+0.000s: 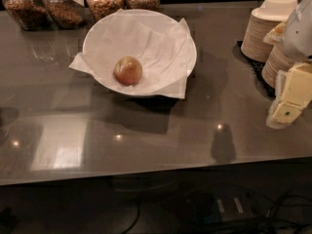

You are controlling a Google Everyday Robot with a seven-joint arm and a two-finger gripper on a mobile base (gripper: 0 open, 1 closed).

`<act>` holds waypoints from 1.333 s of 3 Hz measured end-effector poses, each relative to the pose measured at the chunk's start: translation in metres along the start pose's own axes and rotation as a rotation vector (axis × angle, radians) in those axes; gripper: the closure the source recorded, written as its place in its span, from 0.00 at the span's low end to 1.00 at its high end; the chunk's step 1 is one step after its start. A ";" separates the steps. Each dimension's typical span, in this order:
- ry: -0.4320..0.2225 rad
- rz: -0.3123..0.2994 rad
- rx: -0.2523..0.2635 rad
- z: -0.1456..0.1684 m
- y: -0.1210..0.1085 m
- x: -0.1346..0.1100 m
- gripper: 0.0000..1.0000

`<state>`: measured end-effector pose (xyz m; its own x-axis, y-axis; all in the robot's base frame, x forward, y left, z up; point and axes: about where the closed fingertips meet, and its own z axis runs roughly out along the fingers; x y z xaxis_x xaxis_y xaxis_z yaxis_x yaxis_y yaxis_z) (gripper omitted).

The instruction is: Pick apple from white bowl

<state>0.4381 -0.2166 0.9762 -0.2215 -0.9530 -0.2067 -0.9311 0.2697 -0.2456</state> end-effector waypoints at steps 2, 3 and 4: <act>-0.055 -0.006 0.015 -0.001 -0.007 -0.014 0.00; -0.147 -0.018 0.037 -0.001 -0.022 -0.043 0.00; -0.236 -0.024 0.050 0.001 -0.039 -0.077 0.00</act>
Offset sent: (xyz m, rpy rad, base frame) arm 0.0207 0.0236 0.0080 0.1084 -0.0471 0.0395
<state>0.4917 -0.1534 1.0003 -0.1199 -0.9023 -0.4141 -0.9184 0.2592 -0.2990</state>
